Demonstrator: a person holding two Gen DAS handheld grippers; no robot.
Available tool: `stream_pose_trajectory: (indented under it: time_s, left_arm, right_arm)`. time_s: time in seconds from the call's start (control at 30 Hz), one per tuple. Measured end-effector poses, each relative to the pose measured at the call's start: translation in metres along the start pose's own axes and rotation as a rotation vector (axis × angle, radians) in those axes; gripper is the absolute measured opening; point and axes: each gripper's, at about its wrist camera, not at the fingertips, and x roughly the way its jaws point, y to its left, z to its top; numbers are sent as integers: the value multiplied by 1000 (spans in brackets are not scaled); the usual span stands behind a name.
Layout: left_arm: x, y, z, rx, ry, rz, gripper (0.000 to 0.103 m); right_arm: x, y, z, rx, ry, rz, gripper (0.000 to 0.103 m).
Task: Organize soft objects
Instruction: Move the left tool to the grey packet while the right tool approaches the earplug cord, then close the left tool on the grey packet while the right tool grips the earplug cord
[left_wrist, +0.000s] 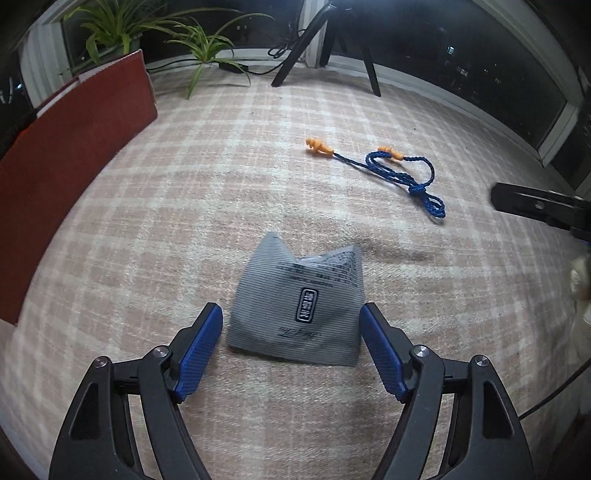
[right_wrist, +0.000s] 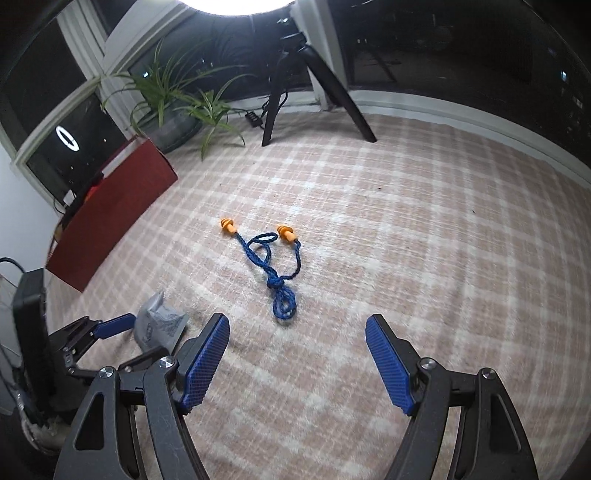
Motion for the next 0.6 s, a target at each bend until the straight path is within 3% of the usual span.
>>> stream_pose_trajectory:
  time_s: [0.23, 0.6]
  left_arm:
    - [8, -4, 3, 28, -47, 73, 83]
    - [14, 37, 17, -93, -78, 144, 85]
  right_arm:
    - [23, 14, 10, -65, 23, -28, 73]
    - [60, 39, 24, -180, 49, -92, 73]
